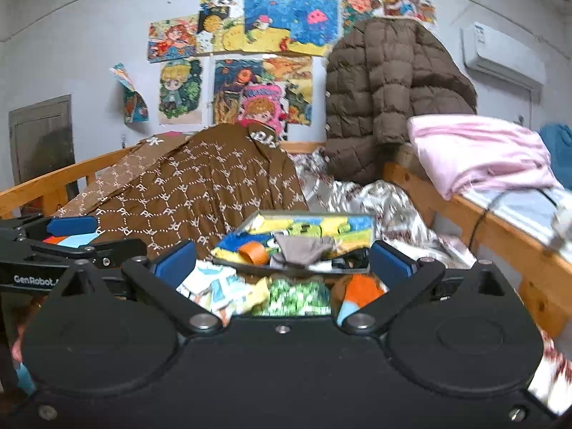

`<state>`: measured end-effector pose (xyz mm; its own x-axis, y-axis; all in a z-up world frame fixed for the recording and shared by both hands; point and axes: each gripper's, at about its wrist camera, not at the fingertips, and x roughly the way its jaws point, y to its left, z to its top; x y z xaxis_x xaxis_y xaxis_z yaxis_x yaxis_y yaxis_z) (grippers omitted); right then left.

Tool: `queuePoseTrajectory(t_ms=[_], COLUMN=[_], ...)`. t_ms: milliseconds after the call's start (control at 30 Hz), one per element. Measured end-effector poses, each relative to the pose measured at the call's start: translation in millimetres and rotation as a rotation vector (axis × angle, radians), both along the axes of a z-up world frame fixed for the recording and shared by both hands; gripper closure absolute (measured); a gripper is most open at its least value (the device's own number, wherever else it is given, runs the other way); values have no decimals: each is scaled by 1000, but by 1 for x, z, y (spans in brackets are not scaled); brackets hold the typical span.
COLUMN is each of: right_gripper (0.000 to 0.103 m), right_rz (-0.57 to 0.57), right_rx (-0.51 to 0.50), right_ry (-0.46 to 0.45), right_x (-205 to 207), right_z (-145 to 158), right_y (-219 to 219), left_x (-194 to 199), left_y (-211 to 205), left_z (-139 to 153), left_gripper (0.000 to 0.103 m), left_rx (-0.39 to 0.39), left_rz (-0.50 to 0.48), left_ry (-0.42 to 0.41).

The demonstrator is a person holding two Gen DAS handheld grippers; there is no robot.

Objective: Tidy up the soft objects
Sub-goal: 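Withdraw both tools from the tray back over the clothes pile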

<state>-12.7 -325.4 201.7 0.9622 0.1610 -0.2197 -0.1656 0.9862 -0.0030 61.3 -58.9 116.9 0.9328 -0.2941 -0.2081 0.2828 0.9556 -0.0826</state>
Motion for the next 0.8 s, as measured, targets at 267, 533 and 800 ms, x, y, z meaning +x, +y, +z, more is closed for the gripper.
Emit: queuePoseTrajectory(t_ms=[267, 533, 800], right_gripper=[1, 1, 1], right_rz=[-75, -92, -120], right_rx=[35, 56, 78], right_ry=[39, 100, 159], right_x=[-5, -12, -10], right_z=[-20, -50, -76], right_y=[-2, 2, 8], left_x=[-29, -46, -50], left_y=[8, 17, 23], left_z=[-16, -37, -57], left_gripper=[1, 1, 1], left_rx=[31, 40, 47], left_rz=[-8, 15, 101], left_ry=[29, 87, 153])
